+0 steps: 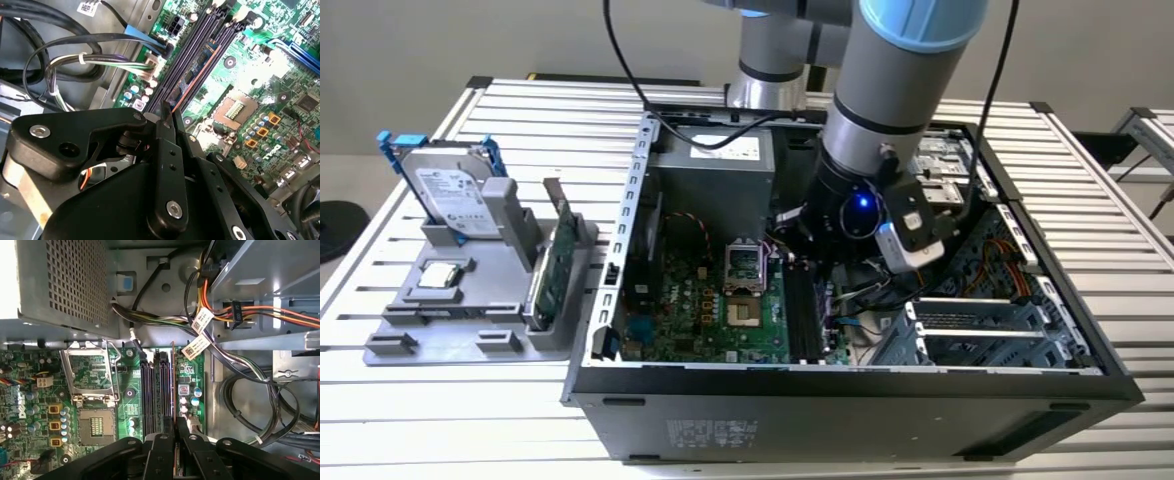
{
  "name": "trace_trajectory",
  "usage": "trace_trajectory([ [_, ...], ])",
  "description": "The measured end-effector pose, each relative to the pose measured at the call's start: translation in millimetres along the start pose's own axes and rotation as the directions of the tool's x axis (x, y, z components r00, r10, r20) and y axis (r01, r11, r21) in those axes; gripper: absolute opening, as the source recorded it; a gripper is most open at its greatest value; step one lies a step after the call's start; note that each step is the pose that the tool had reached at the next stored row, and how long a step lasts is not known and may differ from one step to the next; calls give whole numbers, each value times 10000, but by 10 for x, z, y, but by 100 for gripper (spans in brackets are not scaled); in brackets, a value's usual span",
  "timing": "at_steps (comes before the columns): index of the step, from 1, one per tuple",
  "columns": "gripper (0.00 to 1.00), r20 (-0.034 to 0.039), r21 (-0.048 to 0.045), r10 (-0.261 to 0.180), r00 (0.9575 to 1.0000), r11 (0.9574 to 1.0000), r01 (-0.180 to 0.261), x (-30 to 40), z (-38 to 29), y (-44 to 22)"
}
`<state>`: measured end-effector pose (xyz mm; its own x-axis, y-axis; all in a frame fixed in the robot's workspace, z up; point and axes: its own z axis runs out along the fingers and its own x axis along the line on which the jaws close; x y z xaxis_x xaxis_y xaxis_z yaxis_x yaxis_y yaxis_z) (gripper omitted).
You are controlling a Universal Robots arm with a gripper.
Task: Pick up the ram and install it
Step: 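Insert the ram into the slot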
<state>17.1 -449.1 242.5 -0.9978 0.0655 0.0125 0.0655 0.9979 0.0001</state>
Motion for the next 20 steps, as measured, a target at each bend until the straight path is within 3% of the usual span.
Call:
trace_trajectory([
  [20, 0, 9, 16, 1, 10000, 10000, -1, -16, 64, -135],
])
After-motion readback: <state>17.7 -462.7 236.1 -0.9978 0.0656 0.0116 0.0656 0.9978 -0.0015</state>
